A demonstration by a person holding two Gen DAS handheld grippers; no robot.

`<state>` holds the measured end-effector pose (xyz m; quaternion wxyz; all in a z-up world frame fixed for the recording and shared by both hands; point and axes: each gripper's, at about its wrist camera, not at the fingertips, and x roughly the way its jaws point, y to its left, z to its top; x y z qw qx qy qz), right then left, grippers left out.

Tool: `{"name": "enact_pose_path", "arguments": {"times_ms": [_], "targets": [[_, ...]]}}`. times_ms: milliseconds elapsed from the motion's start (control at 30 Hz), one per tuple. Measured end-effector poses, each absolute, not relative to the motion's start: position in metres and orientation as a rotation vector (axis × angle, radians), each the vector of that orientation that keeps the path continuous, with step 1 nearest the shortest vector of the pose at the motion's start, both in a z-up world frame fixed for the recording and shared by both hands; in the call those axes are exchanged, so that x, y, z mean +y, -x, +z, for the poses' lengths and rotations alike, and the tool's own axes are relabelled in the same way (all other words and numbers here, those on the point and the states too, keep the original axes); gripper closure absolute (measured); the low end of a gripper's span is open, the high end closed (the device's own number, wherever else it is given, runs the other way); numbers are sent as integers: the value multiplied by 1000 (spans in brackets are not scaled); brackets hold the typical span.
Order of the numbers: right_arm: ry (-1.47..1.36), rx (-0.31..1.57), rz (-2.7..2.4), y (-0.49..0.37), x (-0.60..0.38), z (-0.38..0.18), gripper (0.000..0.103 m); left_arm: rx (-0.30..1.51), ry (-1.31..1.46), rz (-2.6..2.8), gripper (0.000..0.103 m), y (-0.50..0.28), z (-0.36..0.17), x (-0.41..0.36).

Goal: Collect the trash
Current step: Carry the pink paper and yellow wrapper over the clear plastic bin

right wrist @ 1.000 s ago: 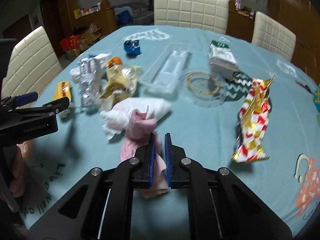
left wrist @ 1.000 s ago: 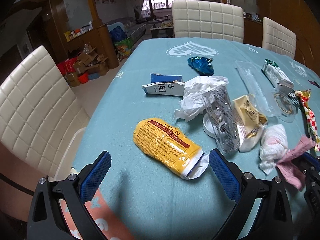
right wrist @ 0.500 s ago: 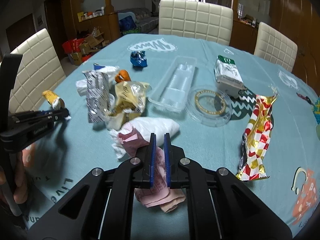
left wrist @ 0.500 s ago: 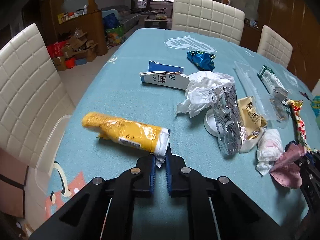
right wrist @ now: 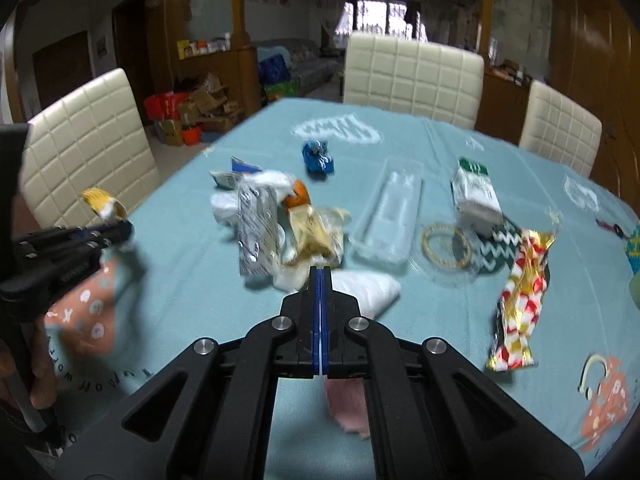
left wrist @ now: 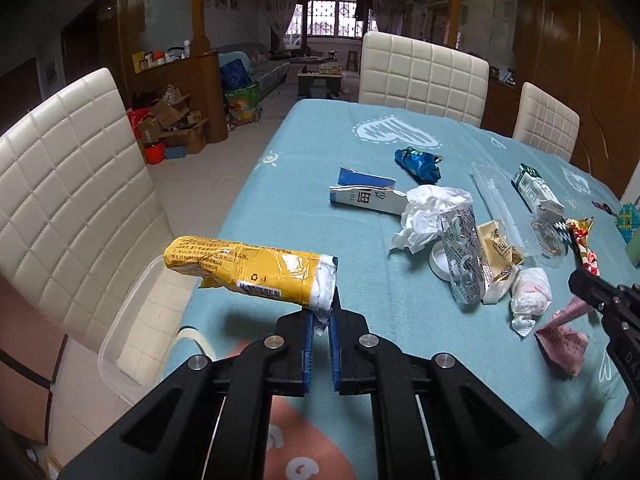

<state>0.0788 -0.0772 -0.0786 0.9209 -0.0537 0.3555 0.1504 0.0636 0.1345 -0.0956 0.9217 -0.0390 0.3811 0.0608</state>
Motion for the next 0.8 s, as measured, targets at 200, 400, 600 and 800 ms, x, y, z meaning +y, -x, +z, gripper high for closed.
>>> {"name": "enact_pose_path", "arguments": {"times_ms": [200,400,600,800], "targets": [[129,712,248,-65,-95,-85,48,798,92,89,96,-63,-104,128],[135,689,216,-60,-105,-93,5,810,52,49,96,-65,-112,104],[126,829,251,-74,-101,-123,16,806,32,49,96,-65,-111,100],[108,884,263,-76,-101,-130,81,810,44,48,96,-66,-113,105]]}}
